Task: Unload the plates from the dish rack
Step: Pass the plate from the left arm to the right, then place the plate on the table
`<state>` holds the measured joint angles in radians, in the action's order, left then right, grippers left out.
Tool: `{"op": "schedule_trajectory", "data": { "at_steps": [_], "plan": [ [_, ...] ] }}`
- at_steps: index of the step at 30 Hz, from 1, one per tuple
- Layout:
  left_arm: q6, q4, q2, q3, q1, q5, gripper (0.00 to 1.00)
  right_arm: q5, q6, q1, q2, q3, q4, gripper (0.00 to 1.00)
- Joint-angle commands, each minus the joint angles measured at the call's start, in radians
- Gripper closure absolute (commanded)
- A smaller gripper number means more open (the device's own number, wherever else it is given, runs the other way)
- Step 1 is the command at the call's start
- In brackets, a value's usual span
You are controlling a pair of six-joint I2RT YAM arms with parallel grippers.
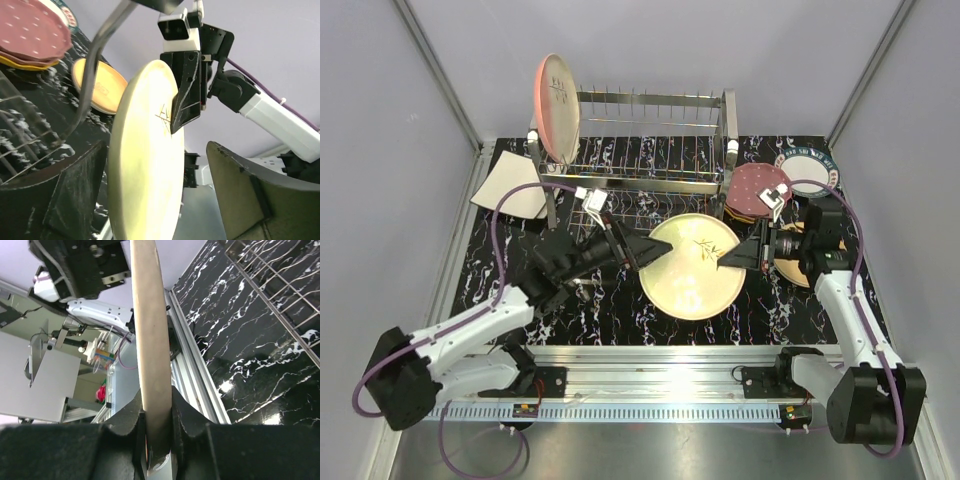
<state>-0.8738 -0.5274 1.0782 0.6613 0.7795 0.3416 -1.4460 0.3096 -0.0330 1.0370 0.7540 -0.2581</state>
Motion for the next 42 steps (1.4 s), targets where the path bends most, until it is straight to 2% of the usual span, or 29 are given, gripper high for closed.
{"op": "schedule_trajectory", "data": {
  "at_steps": [1, 5, 8, 14, 16, 17, 21, 30, 38, 42],
  "plan": [
    [0.174, 0.107, -0.130, 0.012, 0.003, -0.116, 0.12, -0.070, 0.043, -0.016, -0.034, 0.007, 0.034, 1.00],
    [0.378, 0.291, -0.260, 0.035, 0.003, -0.196, 0.06, -0.039, -0.013, -0.018, -0.045, -0.004, -0.038, 1.00],
    [0.485, 0.398, -0.371, 0.047, 0.003, -0.245, 0.02, -0.017, -0.130, -0.018, -0.041, -0.013, -0.124, 1.00],
    [0.594, 0.572, -0.526, 0.063, 0.003, -0.338, 0.01, -0.005, -0.196, -0.013, -0.012, -0.042, -0.177, 1.00],
    [0.605, 0.612, -0.569, 0.057, 0.001, -0.371, 0.01, 0.005, -0.291, -0.012, 0.027, -0.021, -0.318, 1.00],
    [0.611, 0.621, -0.580, 0.052, 0.001, -0.378, 0.01, 0.003, -0.334, -0.008, 0.038, -0.025, -0.326, 1.00],
    [0.618, 0.650, -0.652, 0.021, 0.003, -0.415, 0.01, 0.018, -0.268, 0.016, 0.070, -0.064, -0.264, 1.00],
    [0.607, 0.690, -0.716, -0.009, 0.001, -0.444, 0.01, 0.070, -0.274, 0.077, 0.193, -0.064, -0.290, 1.00],
    [0.611, 0.718, -0.747, -0.016, 0.001, -0.469, 0.01, 0.075, -0.259, 0.099, 0.181, -0.108, -0.285, 1.00],
    [0.621, 0.733, -0.756, -0.009, 0.001, -0.474, 0.01, 0.082, -0.250, 0.102, 0.270, -0.105, -0.302, 1.00]
  ]
}}
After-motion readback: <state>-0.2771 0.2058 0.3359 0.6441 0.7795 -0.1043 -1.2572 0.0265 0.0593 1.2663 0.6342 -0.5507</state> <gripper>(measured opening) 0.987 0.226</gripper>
